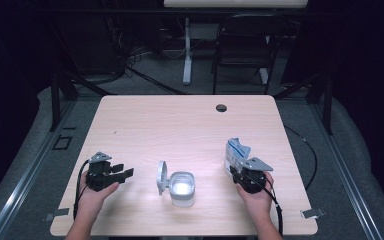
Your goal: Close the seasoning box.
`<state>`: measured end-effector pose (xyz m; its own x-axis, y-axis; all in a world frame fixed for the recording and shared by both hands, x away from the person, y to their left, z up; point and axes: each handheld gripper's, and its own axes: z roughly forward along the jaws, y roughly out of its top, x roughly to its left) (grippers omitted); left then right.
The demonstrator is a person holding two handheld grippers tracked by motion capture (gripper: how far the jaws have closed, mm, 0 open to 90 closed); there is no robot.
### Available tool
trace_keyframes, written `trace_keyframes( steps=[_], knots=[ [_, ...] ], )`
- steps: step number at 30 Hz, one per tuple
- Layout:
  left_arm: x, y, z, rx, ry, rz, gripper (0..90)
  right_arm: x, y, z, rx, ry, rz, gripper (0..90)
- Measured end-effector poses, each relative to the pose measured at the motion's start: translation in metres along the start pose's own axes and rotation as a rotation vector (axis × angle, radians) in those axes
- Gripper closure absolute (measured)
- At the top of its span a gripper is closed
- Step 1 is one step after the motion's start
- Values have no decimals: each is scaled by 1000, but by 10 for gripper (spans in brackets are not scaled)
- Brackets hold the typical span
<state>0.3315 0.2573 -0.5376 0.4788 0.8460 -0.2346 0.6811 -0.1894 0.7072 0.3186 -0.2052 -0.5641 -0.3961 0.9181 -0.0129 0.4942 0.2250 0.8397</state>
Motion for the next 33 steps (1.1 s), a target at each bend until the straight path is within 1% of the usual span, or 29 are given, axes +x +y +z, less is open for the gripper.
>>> trace_keyframes(
  steps=[2, 3, 4, 7, 8, 9, 10, 11, 12, 13, 15, 17, 20, 21, 25, 29, 31, 32, 33],
  knots=[
    [-1, 0, 1, -7, 3, -1, 481, 0, -3, -2, 5, 10, -13, 638],
    [-1, 0, 1, -8, 3, -2, 481, 0, -3, -2, 5, 10, -13, 638],
    [-1, 0, 1, -8, 2, 2, 481, 0, -5, -6, 12, 3, -34, 621],
    [-1, 0, 0, -9, 0, 3, 481, 1, -6, -8, 1, 12, -35, 605],
    [-1, 0, 0, -9, 1, 2, 481, 3, -6, -11, 8, 17, -58, 586],
    [-1, 0, 0, -8, 1, 3, 481, 4, -7, -11, 6, 23, -64, 575],
    [-2, 0, 0, -9, 2, 3, 481, 5, -7, -12, 3, 30, -65, 561],
    [-2, 1, 0, 2, 0, 6, 481, 5, -7, -12, 3, 30, -65, 561],
    [-2, 0, 0, -8, 2, 6, 481, 6, -7, -12, 2, 34, -64, 550],
    [-3, 1, 0, -6, 0, 8, 481, 6, -7, -13, 9, 32, -67, 542],
    [-3, 1, -1, -1, -2, 11, 481, 6, -8, -14, 5, 27, -63, 530],
    [-5, 1, -1, -12, 0, 9, 481, 6, -10, -15, 6, 26, -58, 522],
    [-5, 3, -3, -5, -3, 15, 481, 6, -12, -17, 6, 25, -57, 506],
    [-6, 3, -3, -20, -4, 12, 482, 6, -13, -18, 8, 26, -58, 499],
    [-9, 4, -5, -30, -3, 16, 487, 5, -14, -25, 9, 19, -57, 465],
    [-13, 7, -7, -37, -14, 29, 496, 5, -16, -33, 1, 25, -66, 448],
    [-17, 9, -8, -44, -16, 42, 507, 6, -17, -36, 0, 28, -67, 436],
    [-18, 10, -9, -39, -20, 54, 516, 7, -18, -38, 2, 31, -66, 429],
    [-21, 11, -11, -39, -26, 58, 522, 7, -18, -39, 3, 33, -70, 425]
  ],
)
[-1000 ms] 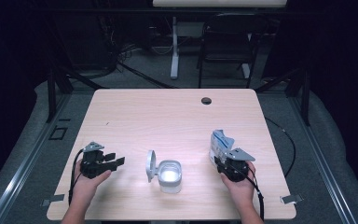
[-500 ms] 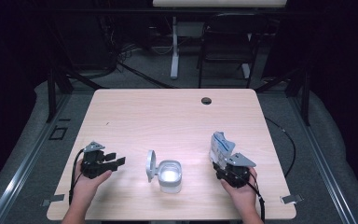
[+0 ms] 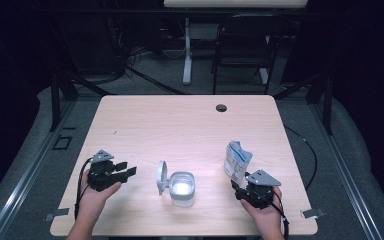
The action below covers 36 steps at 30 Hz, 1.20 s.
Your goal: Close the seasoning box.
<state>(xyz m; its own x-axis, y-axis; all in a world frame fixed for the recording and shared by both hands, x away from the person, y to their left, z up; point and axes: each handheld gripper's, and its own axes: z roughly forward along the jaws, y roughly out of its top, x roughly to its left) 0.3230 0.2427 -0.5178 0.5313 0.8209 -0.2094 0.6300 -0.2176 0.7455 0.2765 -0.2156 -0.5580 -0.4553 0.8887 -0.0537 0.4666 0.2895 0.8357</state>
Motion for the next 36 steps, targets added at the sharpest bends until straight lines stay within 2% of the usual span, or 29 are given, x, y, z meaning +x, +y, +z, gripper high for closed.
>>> trace_keyframes(
  steps=[8, 17, 21, 26, 31, 36],
  knots=[
    [-16, 8, -7, -20, -31, 52, 619, 6, 0, -8, -11, -1, 2, 405],
    [-26, 14, -11, -27, -41, 81, 635, 10, -1, -11, -25, 21, 2, 392],
    [-30, 15, -13, -23, -59, 85, 664, 10, -1, -13, -28, 19, 1, 391],
    [-37, 18, -15, -13, -91, 112, 733, 12, -3, -16, -8, 17, -24, 385],
    [-45, 22, -20, -18, -130, 131, 813, 12, -3, -18, -11, 31, -5, 374],
    [-56, 27, -27, -24, -168, 174, 898, 13, -4, -18, -1, 34, -5, 372]
  ],
)
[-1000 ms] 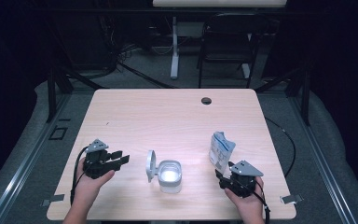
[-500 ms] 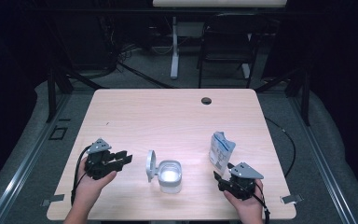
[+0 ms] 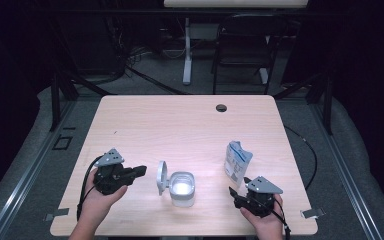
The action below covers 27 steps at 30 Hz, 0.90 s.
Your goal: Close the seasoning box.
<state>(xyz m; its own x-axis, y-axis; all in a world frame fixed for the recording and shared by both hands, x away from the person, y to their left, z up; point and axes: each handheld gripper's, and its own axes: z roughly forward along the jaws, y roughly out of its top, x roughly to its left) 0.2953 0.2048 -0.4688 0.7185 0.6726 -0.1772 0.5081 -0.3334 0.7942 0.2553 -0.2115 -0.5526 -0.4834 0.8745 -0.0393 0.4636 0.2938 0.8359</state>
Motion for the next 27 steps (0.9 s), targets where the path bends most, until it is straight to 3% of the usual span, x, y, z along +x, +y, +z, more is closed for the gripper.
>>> trace_keyframes(
  steps=[11, 27],
  knots=[
    [-16, 6, 2, 13, -20, 52, 900, 5, 1, 1, 2, 23, 6, 370],
    [-25, 7, 6, 20, -42, 68, 900, 4, -2, 3, 19, 17, -1, 367]
  ],
)
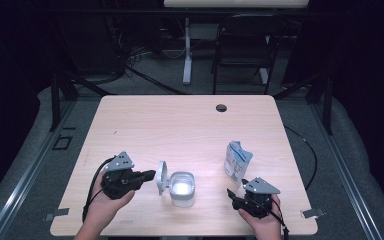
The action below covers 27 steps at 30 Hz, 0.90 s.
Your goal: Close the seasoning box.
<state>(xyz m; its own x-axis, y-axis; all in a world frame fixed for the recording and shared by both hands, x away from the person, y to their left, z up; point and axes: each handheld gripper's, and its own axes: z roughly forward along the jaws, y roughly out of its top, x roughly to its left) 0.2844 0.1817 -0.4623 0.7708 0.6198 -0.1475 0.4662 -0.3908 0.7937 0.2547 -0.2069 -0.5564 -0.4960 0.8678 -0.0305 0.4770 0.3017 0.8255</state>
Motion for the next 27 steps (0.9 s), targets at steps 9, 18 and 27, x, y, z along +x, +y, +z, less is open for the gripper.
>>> trace_keyframes(
  steps=[9, 18, 27],
  knots=[
    [-4, 0, 5, 10, -18, 9, 900, 1, 0, 1, 1, 7, 0, 366],
    [-8, 1, 9, 11, -27, 21, 900, 1, -1, 2, 15, 7, -4, 366],
    [-11, 1, 12, 10, -40, 26, 900, 3, -1, 4, 14, 10, -5, 366]
  ],
)
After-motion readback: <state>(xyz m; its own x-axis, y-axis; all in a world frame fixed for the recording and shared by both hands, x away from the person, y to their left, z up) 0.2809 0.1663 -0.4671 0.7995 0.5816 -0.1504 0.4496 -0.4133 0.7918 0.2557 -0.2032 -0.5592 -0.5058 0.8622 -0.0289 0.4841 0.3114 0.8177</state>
